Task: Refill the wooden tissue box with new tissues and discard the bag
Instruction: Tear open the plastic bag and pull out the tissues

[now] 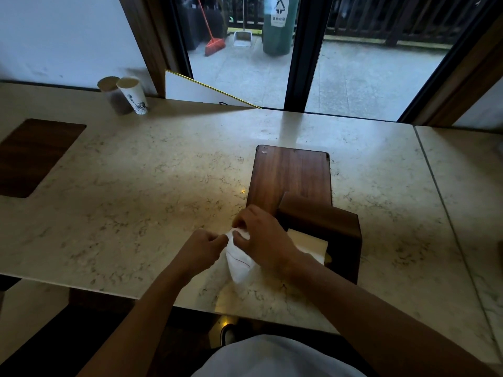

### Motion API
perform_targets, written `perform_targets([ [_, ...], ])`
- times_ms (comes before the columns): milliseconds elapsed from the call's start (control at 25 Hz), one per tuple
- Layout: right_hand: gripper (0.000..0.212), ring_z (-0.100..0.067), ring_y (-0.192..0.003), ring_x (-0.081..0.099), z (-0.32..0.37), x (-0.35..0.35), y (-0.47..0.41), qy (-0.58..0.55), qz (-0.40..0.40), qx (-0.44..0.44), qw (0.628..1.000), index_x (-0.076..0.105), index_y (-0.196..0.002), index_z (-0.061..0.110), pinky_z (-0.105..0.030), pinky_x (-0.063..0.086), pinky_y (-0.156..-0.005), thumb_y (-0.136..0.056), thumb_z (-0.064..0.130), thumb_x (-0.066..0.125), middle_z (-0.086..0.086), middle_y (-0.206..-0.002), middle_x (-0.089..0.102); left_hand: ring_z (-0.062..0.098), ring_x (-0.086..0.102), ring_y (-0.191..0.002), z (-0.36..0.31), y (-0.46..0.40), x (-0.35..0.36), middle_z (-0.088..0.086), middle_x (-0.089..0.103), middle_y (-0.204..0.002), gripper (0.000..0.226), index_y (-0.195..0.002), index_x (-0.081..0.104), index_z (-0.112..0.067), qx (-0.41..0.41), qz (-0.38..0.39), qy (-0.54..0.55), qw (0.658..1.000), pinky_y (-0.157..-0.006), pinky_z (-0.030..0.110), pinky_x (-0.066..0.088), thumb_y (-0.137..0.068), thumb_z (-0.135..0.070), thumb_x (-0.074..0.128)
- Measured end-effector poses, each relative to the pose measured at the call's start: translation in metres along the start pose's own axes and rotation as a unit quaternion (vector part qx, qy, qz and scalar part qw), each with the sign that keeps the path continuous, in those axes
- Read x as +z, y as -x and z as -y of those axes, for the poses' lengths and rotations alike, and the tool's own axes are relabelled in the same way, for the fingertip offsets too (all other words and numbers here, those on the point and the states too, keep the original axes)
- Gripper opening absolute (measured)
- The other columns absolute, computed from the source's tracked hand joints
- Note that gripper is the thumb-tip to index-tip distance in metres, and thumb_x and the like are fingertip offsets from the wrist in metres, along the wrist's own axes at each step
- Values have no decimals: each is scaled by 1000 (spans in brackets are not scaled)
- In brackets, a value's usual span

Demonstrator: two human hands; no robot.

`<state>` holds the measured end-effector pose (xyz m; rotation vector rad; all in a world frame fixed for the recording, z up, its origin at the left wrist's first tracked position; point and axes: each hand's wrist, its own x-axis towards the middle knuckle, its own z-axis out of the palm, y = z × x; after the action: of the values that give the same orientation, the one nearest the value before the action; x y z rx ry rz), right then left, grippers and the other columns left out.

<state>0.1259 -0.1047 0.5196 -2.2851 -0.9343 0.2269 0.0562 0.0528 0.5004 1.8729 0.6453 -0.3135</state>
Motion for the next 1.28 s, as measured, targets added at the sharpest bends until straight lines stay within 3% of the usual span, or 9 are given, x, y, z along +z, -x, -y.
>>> perform_targets([
  [200,25,-24,-82,69,3,15,-5,127,155,50,978,70,-111,3,-40,61,-77,-99,19,56,-13,-102,73,10,34,-41,-4,3,8,-5,41,-44,48,-45,46,-22,-1,3,43,999,-44,20,30,-92,-13,53],
  [400,34,-25,-94,69,-5,16,-3,56,144,96,983,61,-126,8,-39,59,-82,-94,20,65,-11,-114,71,10,49,-45,2,10,7,-5,53,-48,45,-50,60,-25,41,28,66,997,-45,24,42,-92,-40,59],
  [560,42,-25,-98,71,-12,7,4,-17,127,114,985,60,-128,14,-40,63,-77,-89,16,73,-7,-123,70,20,61,-66,22,0,6,8,67,-75,44,-80,65,-10,-64,-110,97,987,-60,32,50,-95,-50,56],
  [640,45,-22,-95,72,-14,1,7,-106,120,124,979,61,-130,18,-38,65,-65,-88,13,75,-1,-134,64,22,62,-86,34,-5,5,10,65,-98,45,-98,59,-11,-99,-115,94,984,-70,36,53,-93,-56,57],
  [760,59,-22,-86,74,-15,-10,11,-231,114,129,958,58,-138,29,-32,64,-56,-85,13,78,8,-118,65,28,62,-112,49,-10,-2,6,65,-116,72,-123,56,-16,-86,-54,206,973,-90,49,55,-77,-71,66],
  [1000,45,-24,-86,78,-21,-30,10,-387,75,129,910,72,-119,27,-39,65,-59,-90,-6,63,0,-109,76,41,68,-112,74,-19,-27,28,66,-128,80,-128,62,2,-49,113,435,892,-81,48,61,-63,-33,95],
  [1120,24,-21,-89,77,-27,-30,11,-395,62,140,906,76,-110,15,-39,65,-65,-86,11,76,-2,-106,77,43,69,-108,75,-15,-32,29,69,-122,72,-127,64,1,-48,156,444,881,-77,51,61,-65,-20,94],
  [1200,26,-21,-83,78,-30,-25,12,-373,68,167,910,77,-105,9,-40,65,-69,-82,20,80,-4,-102,78,43,71,-103,73,-13,-28,27,71,-117,68,-123,67,1,-54,166,460,871,-74,51,61,-63,-15,93],
  [1280,12,-24,-75,76,-33,-21,11,-378,100,188,901,77,-96,14,-35,63,-62,-84,17,79,-3,-92,78,43,71,-102,67,-9,-24,27,70,-118,65,-125,65,0,-59,172,464,867,-73,52,62,-65,-10,88],
])
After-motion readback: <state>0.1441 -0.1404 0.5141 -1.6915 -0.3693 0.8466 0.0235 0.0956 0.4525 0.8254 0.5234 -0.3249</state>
